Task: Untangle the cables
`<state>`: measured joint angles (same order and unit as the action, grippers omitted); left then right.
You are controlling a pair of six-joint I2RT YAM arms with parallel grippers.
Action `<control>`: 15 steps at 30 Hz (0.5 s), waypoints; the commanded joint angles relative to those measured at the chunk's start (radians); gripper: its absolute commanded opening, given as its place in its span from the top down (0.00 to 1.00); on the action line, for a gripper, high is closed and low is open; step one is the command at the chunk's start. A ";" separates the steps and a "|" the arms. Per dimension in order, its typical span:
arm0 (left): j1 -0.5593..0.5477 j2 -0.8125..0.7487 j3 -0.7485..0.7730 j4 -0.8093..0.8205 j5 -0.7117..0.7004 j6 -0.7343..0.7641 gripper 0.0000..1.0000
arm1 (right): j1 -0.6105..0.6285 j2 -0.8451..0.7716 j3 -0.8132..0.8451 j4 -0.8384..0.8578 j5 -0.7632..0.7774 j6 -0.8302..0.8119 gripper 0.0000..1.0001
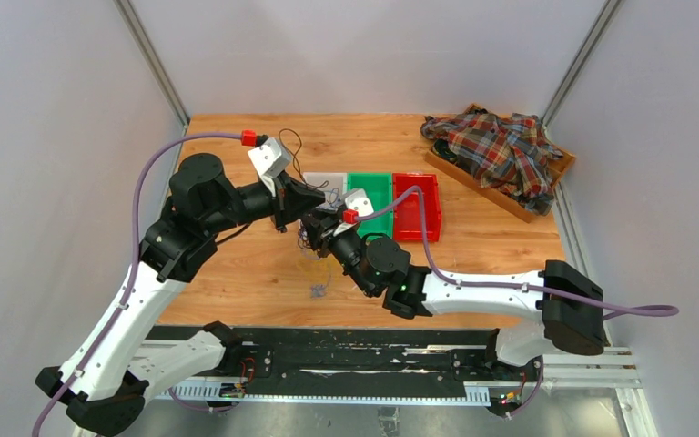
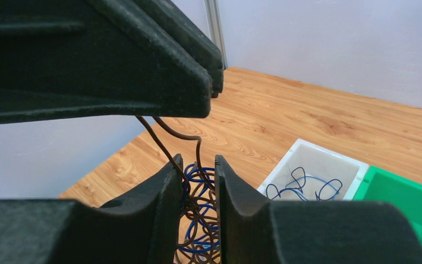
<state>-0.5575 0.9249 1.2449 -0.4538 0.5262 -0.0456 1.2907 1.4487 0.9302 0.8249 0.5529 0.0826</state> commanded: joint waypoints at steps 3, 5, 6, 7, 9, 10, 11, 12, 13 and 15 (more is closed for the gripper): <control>0.007 -0.024 0.023 0.079 0.027 -0.012 0.99 | -0.003 0.035 -0.063 0.045 0.026 0.057 0.73; 0.007 -0.024 0.033 0.088 0.025 -0.010 0.99 | -0.002 0.041 -0.089 0.043 0.014 0.074 0.72; 0.006 -0.024 0.038 0.094 0.021 -0.008 0.99 | -0.002 0.040 -0.106 0.047 0.003 0.086 0.71; 0.007 -0.026 0.041 0.101 0.016 -0.006 0.99 | -0.002 0.038 -0.126 0.054 -0.009 0.095 0.70; 0.006 -0.026 0.045 0.117 0.005 0.000 0.99 | -0.002 0.032 -0.166 0.066 -0.029 0.119 0.64; 0.006 -0.026 0.047 0.127 -0.001 0.003 0.99 | -0.002 0.028 -0.186 0.065 -0.032 0.133 0.62; 0.007 -0.026 0.052 0.134 -0.005 0.006 0.99 | -0.002 0.025 -0.208 0.065 -0.032 0.148 0.61; 0.007 -0.024 0.058 0.137 -0.008 0.010 0.99 | -0.002 0.022 -0.230 0.066 -0.030 0.160 0.59; 0.006 -0.021 0.066 0.138 -0.007 0.014 0.99 | -0.002 0.020 -0.250 0.065 -0.023 0.174 0.59; 0.007 -0.012 0.090 0.138 -0.009 0.021 0.99 | -0.002 0.013 -0.287 0.065 -0.014 0.194 0.57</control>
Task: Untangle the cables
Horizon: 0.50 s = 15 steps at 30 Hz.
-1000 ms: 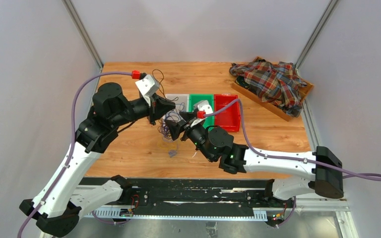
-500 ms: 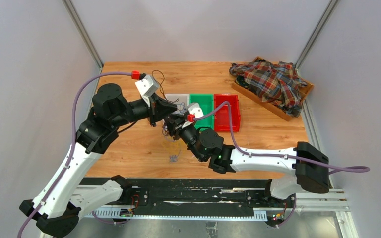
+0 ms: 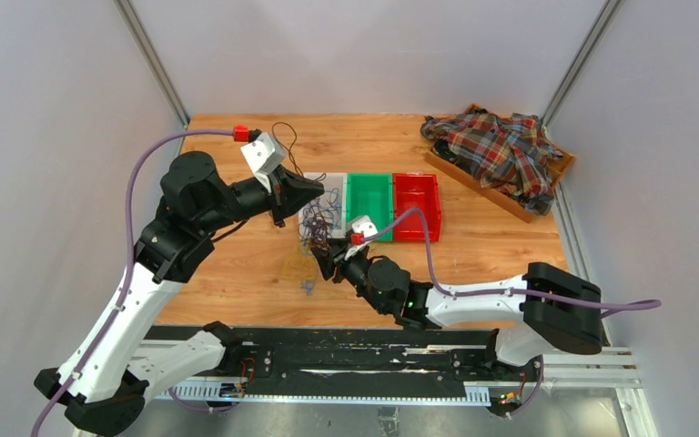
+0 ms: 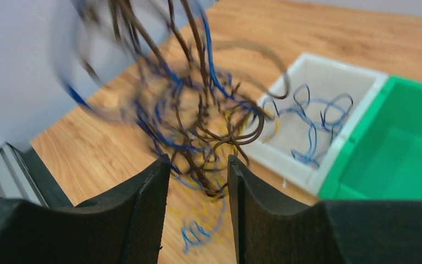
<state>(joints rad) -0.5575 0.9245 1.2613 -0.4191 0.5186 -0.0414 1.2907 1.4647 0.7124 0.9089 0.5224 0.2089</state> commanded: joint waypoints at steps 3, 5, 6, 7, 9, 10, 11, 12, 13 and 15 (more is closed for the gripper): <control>0.007 -0.001 0.110 0.096 -0.004 0.026 1.00 | -0.003 -0.021 -0.115 -0.026 0.020 0.084 0.55; 0.007 0.006 0.126 0.087 -0.003 0.033 0.99 | -0.002 -0.030 -0.133 -0.033 0.026 0.092 0.55; 0.007 0.009 0.135 0.085 -0.004 0.033 1.00 | -0.002 -0.037 -0.147 -0.038 0.030 0.097 0.55; 0.006 0.011 0.139 0.081 -0.005 0.035 1.00 | -0.002 -0.044 -0.157 -0.042 0.032 0.101 0.56; 0.007 0.015 0.150 0.062 0.002 0.047 0.99 | -0.002 -0.071 -0.179 -0.057 0.041 0.114 0.56; 0.007 0.017 0.152 0.047 0.006 0.055 0.99 | -0.002 -0.096 -0.189 -0.069 0.053 0.126 0.54; 0.007 0.016 0.149 0.036 0.009 0.063 1.00 | -0.003 -0.126 -0.198 -0.086 0.069 0.141 0.52; 0.007 0.013 0.143 0.026 0.013 0.070 0.99 | -0.004 -0.159 -0.202 -0.104 0.079 0.151 0.47; 0.007 0.009 0.136 0.018 0.021 0.078 0.99 | -0.005 -0.195 -0.204 -0.118 0.084 0.154 0.41; 0.007 0.005 0.123 -0.006 0.041 0.097 1.00 | -0.011 -0.258 -0.193 -0.161 0.065 0.157 0.33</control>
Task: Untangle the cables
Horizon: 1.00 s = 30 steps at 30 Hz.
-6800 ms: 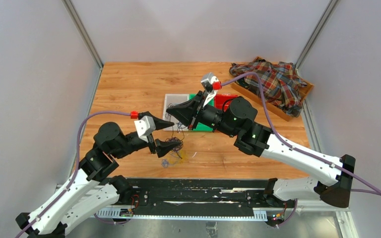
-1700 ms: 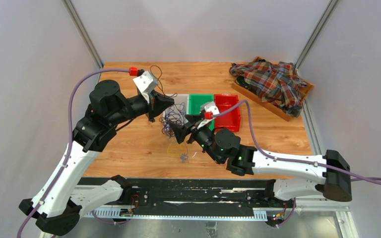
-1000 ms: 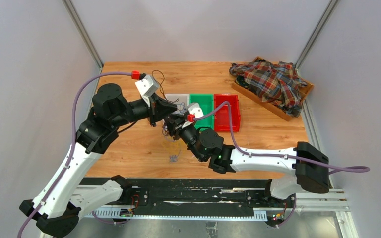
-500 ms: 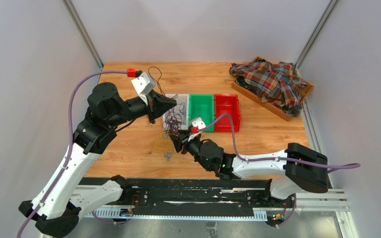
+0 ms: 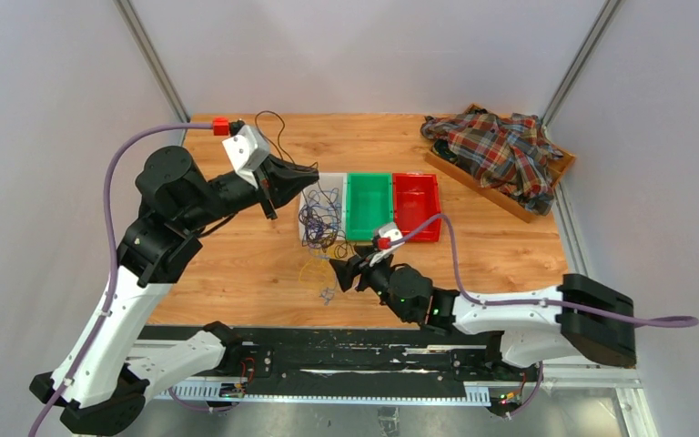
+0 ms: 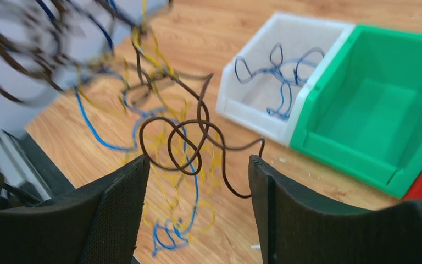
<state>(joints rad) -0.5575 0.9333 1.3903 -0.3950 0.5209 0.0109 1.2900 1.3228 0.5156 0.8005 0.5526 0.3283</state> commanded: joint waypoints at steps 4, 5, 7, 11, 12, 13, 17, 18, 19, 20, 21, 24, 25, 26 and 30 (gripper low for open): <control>0.007 -0.005 -0.012 -0.067 0.065 0.072 1.00 | -0.031 -0.205 0.053 -0.150 -0.053 0.029 0.21; 0.007 -0.004 -0.011 -0.075 0.072 0.079 1.00 | -0.034 -0.217 0.067 -0.163 -0.070 0.021 0.20; 0.006 -0.004 -0.006 -0.087 0.081 0.091 1.00 | -0.037 -0.230 0.096 -0.182 -0.089 0.006 0.19; 0.007 -0.004 0.001 -0.109 0.102 0.100 0.99 | -0.043 -0.187 0.177 -0.182 -0.096 -0.037 0.18; 0.007 -0.004 0.003 -0.114 0.108 0.100 0.99 | -0.045 -0.168 0.198 -0.181 -0.097 -0.046 0.18; 0.006 -0.004 0.005 -0.122 0.114 0.102 0.99 | -0.048 -0.146 0.218 -0.175 -0.096 -0.050 0.18; 0.007 -0.007 0.001 -0.145 0.120 0.108 1.00 | -0.058 -0.067 0.288 -0.135 -0.148 -0.041 0.20; 0.007 -0.008 -0.002 -0.150 0.119 0.109 1.00 | -0.059 -0.044 0.307 -0.135 -0.145 -0.047 0.23; 0.007 -0.008 -0.004 -0.160 0.119 0.110 1.00 | -0.059 -0.021 0.325 -0.138 -0.129 -0.056 0.27; 0.007 -0.008 -0.004 -0.172 0.120 0.114 0.99 | -0.060 -0.001 0.341 -0.151 -0.095 -0.063 0.31; 0.007 -0.006 0.001 -0.188 0.120 0.119 1.00 | -0.061 0.012 0.354 -0.168 -0.053 -0.064 0.34; 0.007 0.003 0.023 -0.268 0.121 0.151 0.99 | -0.071 0.026 0.356 -0.200 0.027 -0.083 0.42; 0.007 0.006 0.033 -0.297 0.124 0.169 0.99 | -0.077 0.024 0.351 -0.213 0.062 -0.082 0.46; 0.007 0.006 0.037 -0.320 0.125 0.186 1.00 | -0.090 0.022 0.346 -0.238 0.078 -0.069 0.50; 0.007 -0.014 0.028 -0.371 0.096 0.241 1.00 | -0.151 -0.030 0.322 -0.311 0.082 -0.043 0.77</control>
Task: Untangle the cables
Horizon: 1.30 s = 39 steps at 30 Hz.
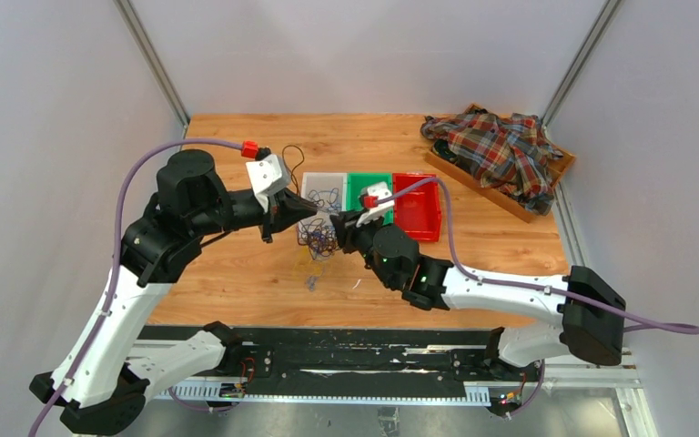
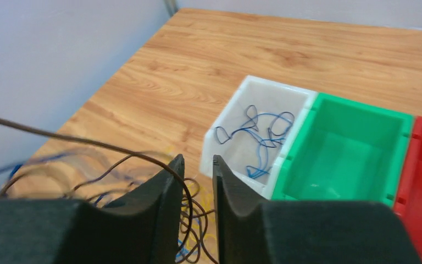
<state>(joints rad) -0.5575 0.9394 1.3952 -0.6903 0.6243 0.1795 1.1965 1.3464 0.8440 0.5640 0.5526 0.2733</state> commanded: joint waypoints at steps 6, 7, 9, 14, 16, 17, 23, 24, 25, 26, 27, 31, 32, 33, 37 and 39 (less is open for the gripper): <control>0.006 -0.041 -0.012 -0.150 -0.174 0.190 0.99 | -0.138 -0.188 -0.033 -0.215 0.091 0.000 0.99; 0.007 -0.043 -0.023 -0.170 -0.199 0.210 0.99 | -0.151 -0.215 -0.035 -0.237 0.085 -0.006 0.99; 0.007 -0.048 -0.049 -0.197 -0.253 0.250 1.00 | -0.174 -0.269 -0.036 -0.287 0.067 -0.018 0.99; 0.007 -0.064 -0.127 -0.218 -0.400 0.365 0.99 | -0.216 -0.384 -0.021 -0.408 0.040 -0.047 0.99; 0.007 -0.071 -0.152 -0.218 -0.454 0.409 1.00 | -0.222 -0.414 -0.006 -0.457 0.046 -0.068 0.99; 0.006 -0.076 -0.164 -0.218 -0.481 0.433 0.99 | -0.222 -0.428 0.000 -0.480 0.049 -0.078 0.99; 0.007 -0.120 -0.230 -0.216 -0.606 0.601 0.99 | -0.224 -0.487 0.043 -0.604 0.079 -0.138 0.99; 0.007 -0.129 -0.249 -0.216 -0.621 0.635 0.99 | -0.224 -0.496 0.050 -0.611 0.078 -0.148 0.99; 0.007 -0.138 -0.268 -0.216 -0.635 0.659 0.99 | -0.224 -0.505 0.058 -0.614 0.069 -0.158 0.99; 0.007 -0.147 -0.295 -0.216 -0.647 0.676 0.99 | -0.224 -0.511 0.066 -0.621 0.057 -0.165 0.99; 0.007 -0.154 -0.312 -0.216 -0.651 0.687 0.99 | -0.224 -0.516 0.077 -0.628 0.036 -0.170 0.99; 0.007 -0.165 -0.341 -0.213 -0.659 0.691 0.99 | -0.224 -0.506 0.151 -0.710 -0.013 -0.168 1.00; 0.007 -0.167 -0.336 -0.214 -0.642 0.679 0.99 | -0.223 -0.506 0.161 -0.721 -0.032 -0.164 1.00; 0.007 -0.169 -0.329 -0.215 -0.614 0.653 0.99 | -0.224 -0.507 0.166 -0.726 -0.055 -0.152 0.99; 0.006 -0.170 -0.275 -0.226 -0.449 0.520 0.99 | -0.224 -0.479 0.168 -0.729 -0.242 -0.098 0.97; 0.006 -0.153 -0.239 -0.243 -0.368 0.431 0.99 | -0.224 -0.446 0.178 -0.744 -0.297 -0.068 0.91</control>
<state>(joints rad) -0.5598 0.7834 1.0836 -0.8795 0.1402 0.7639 0.9920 0.8677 0.9813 -0.1345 0.3672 0.1638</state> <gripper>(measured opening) 0.019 0.059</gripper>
